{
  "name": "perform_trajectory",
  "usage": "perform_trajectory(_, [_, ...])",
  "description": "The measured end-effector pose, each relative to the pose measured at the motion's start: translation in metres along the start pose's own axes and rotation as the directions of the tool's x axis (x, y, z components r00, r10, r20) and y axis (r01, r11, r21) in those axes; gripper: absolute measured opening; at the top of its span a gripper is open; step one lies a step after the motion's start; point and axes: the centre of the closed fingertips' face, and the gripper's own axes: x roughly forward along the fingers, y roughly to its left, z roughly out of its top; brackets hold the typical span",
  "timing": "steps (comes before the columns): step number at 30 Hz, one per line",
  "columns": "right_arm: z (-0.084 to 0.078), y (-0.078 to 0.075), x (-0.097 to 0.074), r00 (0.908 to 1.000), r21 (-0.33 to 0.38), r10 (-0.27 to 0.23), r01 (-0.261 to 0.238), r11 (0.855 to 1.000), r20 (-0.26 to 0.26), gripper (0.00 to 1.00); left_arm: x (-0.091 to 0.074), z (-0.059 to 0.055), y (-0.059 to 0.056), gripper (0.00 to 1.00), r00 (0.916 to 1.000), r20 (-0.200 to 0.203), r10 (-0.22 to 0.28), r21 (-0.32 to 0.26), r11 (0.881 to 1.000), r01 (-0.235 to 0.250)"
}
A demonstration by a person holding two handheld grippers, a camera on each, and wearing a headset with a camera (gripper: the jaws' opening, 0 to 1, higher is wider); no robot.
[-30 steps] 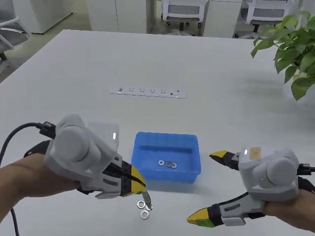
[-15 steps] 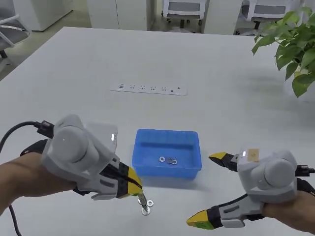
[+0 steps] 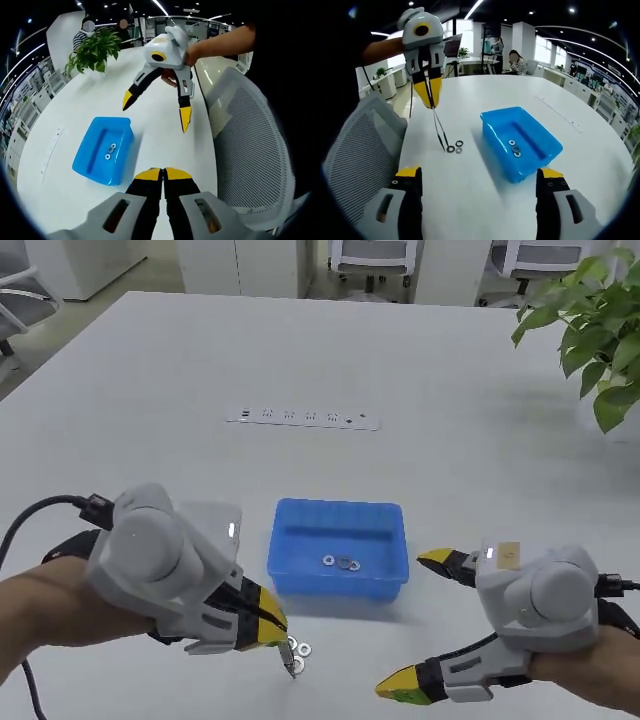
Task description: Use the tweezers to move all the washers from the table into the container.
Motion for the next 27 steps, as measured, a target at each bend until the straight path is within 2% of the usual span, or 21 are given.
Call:
perform_trajectory(5, [0.005, 0.004, 0.003, 0.9998, -0.019, 0.017, -0.017, 1.000, 0.005, 0.88, 0.000, 0.000, 0.001, 0.05, 1.0000, 0.004, 0.003, -0.001, 1.000, -0.003])
perform_trajectory(15, [0.008, 0.019, 0.016, 0.9949, -0.029, 0.092, -0.093, 0.995, -0.042, 0.74, 0.002, 0.003, -0.001, 0.05, 1.0000, 0.003, 0.000, 0.006, 1.000, 0.000])
perform_trajectory(19, [0.010, 0.025, 0.021, 0.9912, -0.036, 0.120, -0.123, 0.992, -0.054, 0.67, 0.003, 0.004, -0.001, 0.05, 1.0000, 0.003, -0.004, 0.010, 1.000, 0.004])
perform_trajectory(27, [0.019, 0.044, 0.037, 0.9781, -0.051, 0.191, -0.195, 0.979, -0.084, 0.53, 0.004, 0.005, -0.003, 0.05, 0.9999, 0.001, -0.015, 0.017, 1.000, 0.015])
